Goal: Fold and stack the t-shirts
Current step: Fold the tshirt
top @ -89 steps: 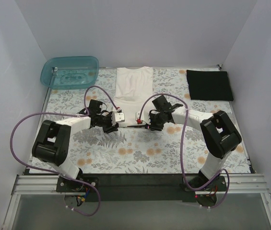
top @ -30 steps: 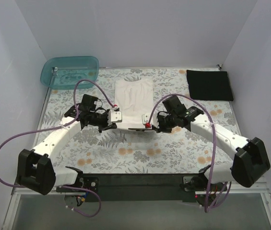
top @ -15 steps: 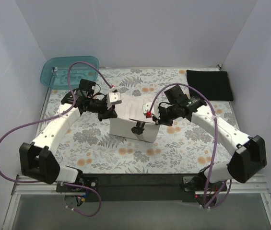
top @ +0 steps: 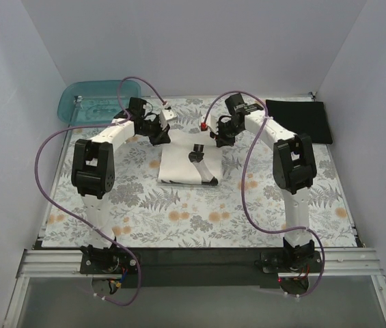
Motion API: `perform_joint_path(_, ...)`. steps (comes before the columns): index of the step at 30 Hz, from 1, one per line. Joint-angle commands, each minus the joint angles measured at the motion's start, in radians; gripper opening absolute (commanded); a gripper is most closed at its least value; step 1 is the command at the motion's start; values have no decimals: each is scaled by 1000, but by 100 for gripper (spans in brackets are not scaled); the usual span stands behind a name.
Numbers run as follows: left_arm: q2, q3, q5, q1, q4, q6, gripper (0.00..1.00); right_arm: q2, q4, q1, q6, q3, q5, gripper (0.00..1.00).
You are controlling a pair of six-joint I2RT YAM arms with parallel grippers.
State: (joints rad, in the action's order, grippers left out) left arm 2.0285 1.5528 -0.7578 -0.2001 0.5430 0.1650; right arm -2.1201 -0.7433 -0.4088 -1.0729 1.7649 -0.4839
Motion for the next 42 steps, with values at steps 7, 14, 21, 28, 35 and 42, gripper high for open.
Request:
perform_joint_path(7, 79, -46, 75, -12, -107, -13, 0, -123, 27, -8, -10, 26, 22, 1)
perform_joint_path(14, -134, -321, 51, -48, -109, -36, 0, 56, 85, -54, 57, -227, -21, 1)
perform_joint_path(21, -442, -586, -29, -97, 20, -32, 0, 366, 151, -151, 212, -643, -87, 1)
perform_joint_path(28, -577, -686, -21, -171, 60, 30, 23, 477, 157, -197, 313, -737, -114, 25)
perform_joint_path(35, -636, -653, -132, -171, -18, 90, 50, 493, 131, -131, 444, -638, -219, 51)
perform_joint_path(42, -435, -507, -207, -223, -18, 160, 53, 338, 136, -48, 622, -460, -341, 30)
